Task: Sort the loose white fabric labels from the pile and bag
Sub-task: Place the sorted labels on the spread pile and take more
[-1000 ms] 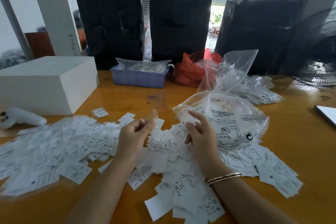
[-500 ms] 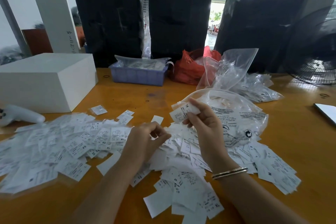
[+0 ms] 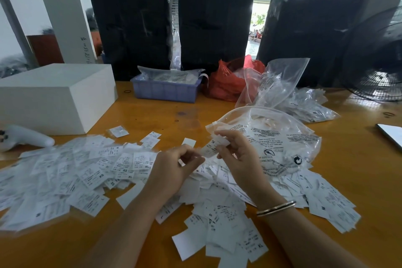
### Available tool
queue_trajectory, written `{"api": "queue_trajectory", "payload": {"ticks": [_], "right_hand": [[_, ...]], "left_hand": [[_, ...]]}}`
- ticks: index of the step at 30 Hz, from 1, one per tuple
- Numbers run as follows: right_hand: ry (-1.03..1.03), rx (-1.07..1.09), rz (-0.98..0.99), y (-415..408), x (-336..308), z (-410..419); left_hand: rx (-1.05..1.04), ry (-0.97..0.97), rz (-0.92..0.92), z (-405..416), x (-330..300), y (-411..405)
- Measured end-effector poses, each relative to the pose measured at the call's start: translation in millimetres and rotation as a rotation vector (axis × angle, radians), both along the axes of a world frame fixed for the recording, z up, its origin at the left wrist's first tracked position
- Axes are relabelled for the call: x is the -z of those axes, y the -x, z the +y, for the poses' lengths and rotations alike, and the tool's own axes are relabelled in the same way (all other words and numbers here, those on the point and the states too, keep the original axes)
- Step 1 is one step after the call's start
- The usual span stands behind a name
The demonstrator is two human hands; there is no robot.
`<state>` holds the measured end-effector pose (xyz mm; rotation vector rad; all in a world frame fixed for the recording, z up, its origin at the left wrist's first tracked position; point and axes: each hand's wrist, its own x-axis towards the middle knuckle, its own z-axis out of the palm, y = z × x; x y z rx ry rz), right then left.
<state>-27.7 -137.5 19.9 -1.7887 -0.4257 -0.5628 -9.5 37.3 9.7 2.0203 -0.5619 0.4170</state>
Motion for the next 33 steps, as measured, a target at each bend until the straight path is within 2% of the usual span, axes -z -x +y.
{"api": "queue_trajectory", "payload": {"ticks": [9, 11, 15, 18, 20, 22, 26, 29, 33], "right_hand": [[0.136, 0.09, 0.013, -0.1, 1.7, 4.1], [0.042, 0.067, 0.041, -1.5, 0.6, 5.5], [-0.274, -0.051, 0.28, -2.3, -2.2, 5.8], [-0.632, -0.106, 0.279, -2.4, -6.2, -2.7], [-0.739, -0.145, 0.238, -2.3, -10.4, -9.5], [-0.612, -0.125, 0.202, -2.1, -12.9, -14.1], [-0.143, -0.013, 0.119, -0.6, -16.2, -14.4], [-0.037, -0.001, 0.081, 2.9, -20.4, -10.0], [0.007, 0.007, 0.099, 4.8, -21.7, -7.8]], "left_hand": [[0.076, 0.133, 0.103, -1.6, -3.4, 0.1], [0.064, 0.142, 0.103, -1.3, -3.1, 0.1], [0.046, 0.148, 0.094, 0.3, -1.7, -0.3], [0.046, 0.162, 0.125, 0.3, -1.7, -0.7], [0.032, 0.176, 0.142, 0.5, -2.1, -0.6], [0.037, 0.185, 0.155, 0.5, -1.9, -1.2], [0.039, 0.181, 0.169, 0.5, -1.0, -2.3], [0.048, 0.174, 0.165, 0.4, -0.4, -3.0], [0.052, 0.169, 0.157, 0.3, -0.4, -2.6]]}}
